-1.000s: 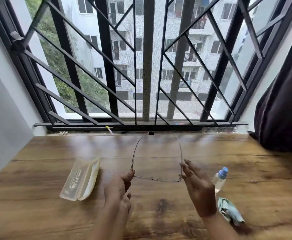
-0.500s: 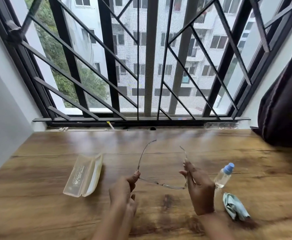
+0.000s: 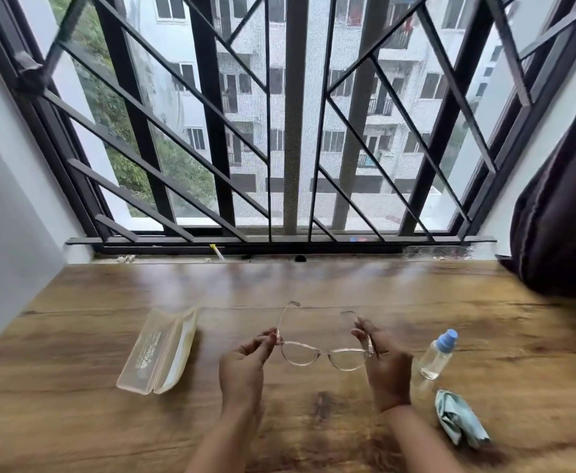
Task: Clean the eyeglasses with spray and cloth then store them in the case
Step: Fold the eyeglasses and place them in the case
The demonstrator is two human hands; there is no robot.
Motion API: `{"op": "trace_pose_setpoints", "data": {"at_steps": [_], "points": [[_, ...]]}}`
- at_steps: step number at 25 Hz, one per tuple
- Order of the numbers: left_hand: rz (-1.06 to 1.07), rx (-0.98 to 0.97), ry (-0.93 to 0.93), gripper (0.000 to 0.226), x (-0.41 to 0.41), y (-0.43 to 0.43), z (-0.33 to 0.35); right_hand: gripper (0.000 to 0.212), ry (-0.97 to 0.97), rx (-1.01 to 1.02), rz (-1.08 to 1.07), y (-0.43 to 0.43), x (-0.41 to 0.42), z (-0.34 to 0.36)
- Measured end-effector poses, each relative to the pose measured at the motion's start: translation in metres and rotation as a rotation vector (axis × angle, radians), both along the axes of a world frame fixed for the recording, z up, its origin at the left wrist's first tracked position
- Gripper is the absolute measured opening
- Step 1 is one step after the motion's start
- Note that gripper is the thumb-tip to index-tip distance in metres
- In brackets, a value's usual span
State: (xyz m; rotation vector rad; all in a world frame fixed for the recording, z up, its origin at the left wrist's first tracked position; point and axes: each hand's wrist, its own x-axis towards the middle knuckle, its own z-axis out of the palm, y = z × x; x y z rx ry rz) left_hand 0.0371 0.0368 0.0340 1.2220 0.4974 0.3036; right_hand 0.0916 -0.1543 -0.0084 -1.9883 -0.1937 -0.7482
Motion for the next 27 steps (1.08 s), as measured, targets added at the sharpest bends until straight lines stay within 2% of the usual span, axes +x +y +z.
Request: {"op": "trace_pose_setpoints", "data": {"at_steps": [5,8,10,14,17,21,25,27], "points": [[0.059,0.345,-0.099,0.031,0.012,-0.006,-0.005,0.024,0.011,-0.031,-0.006,-0.002,0.009,0.000],[0.161,0.506,-0.096,0.037,0.015,-0.007,0.001,0.030,0.021,-0.058,-0.001,-0.004,0.013,0.002],[0.195,0.522,-0.070,0.037,0.016,-0.007,0.004,0.031,0.021,-0.061,0.002,-0.006,0.014,0.004],[0.104,0.391,-0.042,0.033,0.012,-0.009,0.009,0.034,0.049,-0.027,0.043,-0.009,0.014,0.005],[0.189,0.549,-0.070,0.031,0.006,-0.010,0.011,0.037,0.068,-0.024,0.045,-0.012,0.014,0.004],[0.228,0.781,-0.235,0.031,0.004,-0.012,0.011,0.034,0.067,-0.052,0.067,-0.014,0.013,0.009],[0.221,0.815,-0.263,0.025,0.009,-0.014,0.010,0.030,0.049,-0.076,0.074,-0.019,0.012,0.017],[0.189,0.831,-0.257,0.025,0.009,-0.014,0.010,0.018,0.003,-0.088,0.062,-0.022,0.011,0.023]]}}
